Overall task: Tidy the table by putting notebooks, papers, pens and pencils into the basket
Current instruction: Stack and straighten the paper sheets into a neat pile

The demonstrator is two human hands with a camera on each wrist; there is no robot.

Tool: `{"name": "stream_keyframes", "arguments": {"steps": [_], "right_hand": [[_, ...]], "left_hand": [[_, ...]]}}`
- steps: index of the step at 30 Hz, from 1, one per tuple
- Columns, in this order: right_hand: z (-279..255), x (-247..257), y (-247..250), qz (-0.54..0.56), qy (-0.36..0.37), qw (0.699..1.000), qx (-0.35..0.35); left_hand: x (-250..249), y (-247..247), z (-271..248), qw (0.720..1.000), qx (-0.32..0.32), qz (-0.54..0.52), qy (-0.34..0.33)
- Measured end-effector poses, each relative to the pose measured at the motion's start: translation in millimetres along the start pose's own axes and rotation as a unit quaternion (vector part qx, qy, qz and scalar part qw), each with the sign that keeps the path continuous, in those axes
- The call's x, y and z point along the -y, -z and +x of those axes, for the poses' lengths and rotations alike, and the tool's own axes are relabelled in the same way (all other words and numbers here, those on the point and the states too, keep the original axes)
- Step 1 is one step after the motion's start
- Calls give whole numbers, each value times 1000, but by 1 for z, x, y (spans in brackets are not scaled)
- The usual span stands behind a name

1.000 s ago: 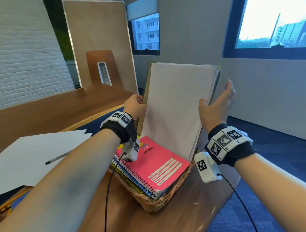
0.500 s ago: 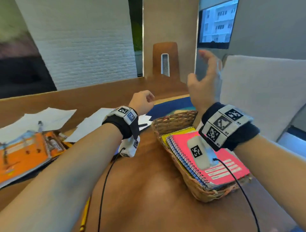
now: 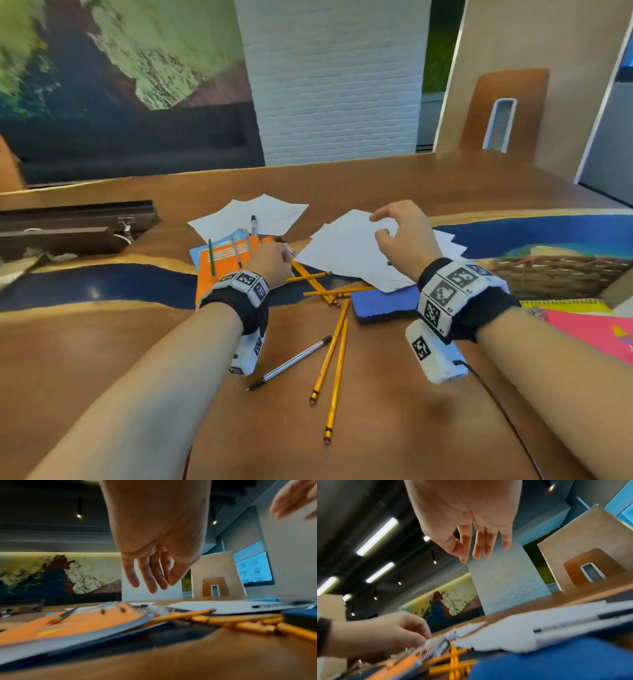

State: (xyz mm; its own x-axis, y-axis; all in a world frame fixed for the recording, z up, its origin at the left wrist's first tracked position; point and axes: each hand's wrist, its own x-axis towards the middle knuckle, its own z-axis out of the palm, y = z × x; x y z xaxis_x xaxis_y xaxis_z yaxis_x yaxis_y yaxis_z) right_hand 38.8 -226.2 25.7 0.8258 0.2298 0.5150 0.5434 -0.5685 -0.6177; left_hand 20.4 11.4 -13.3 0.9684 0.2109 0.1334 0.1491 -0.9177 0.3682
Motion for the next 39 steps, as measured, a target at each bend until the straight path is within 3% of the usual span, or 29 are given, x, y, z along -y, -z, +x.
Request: {"name": "stream_keyframes", "arguments": {"steps": [3,6,15,21,30,39], "right_hand": [[1,-16,-35,-45,-54,994,85],[7,-21,-57,-51,-96,986,128],[40,-27,-114,-136,-87,961,224],[51,-53,-140,-185,-108,920,329],[61,-69,-133,-223,-153,916,295],[56,-45,-144,-284,-153,896,306]], "left_hand": [[28,-3,-7,1000,-12,14,21],[46,-10,-6,999,-21,14,20],[55,-21,12,995,-45,44,-74],[57,-24,31,992,-37,61,-102],[60,-29,46,994,-53,31,-88],[61,-31,48,995,-43,30,-81]]}}
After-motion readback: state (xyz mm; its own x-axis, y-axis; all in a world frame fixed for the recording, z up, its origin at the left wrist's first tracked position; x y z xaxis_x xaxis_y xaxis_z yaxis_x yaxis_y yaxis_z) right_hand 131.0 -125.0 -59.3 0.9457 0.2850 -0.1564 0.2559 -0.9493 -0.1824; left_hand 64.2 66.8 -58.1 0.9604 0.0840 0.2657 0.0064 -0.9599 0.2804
